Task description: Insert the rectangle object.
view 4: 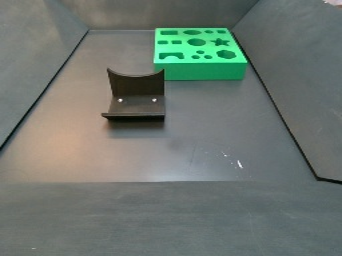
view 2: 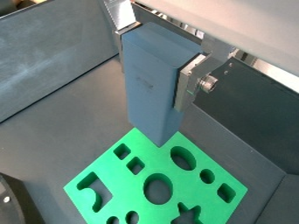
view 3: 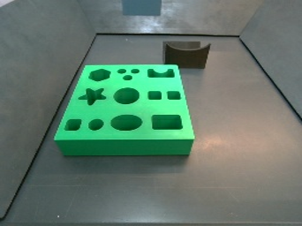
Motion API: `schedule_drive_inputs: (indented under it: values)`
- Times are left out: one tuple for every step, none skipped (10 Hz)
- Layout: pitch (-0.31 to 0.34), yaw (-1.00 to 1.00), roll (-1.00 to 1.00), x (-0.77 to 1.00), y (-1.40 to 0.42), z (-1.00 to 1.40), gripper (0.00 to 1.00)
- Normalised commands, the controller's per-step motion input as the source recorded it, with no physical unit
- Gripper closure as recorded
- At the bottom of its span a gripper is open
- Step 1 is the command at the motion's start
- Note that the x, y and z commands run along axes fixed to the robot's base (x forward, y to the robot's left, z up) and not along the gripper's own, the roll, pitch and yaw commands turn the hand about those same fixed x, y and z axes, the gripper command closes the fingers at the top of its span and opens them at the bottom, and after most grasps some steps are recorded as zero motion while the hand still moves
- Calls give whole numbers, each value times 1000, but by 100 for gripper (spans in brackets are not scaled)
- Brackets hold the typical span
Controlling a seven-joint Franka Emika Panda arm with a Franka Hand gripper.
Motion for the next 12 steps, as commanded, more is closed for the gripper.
schedule_drive_inputs:
  values:
    - [-80,-26,0,729,-526,-1000,100]
    - [-79,-31,0,729,-517,-1000,100]
    - [-44,-60,0,689,-423,-1000,100]
    - [-36,-77,0,640,-351,-1000,100]
    - [-46,-63,0,449,-263,-1000,100]
    - [-21,0,29,300,-63,-1000,100]
    - [-23,0,153,17,0,-1000,100]
    - [-86,0,180,0,0,-920,100]
    - [-96,-34,0,-63,0,-671,100]
    - [-77,-46,-60,-11,-3,-420,100]
    - [-43,-9,-70,0,-14,-311,100]
    - [-87,0,-109,0,-20,-329,100]
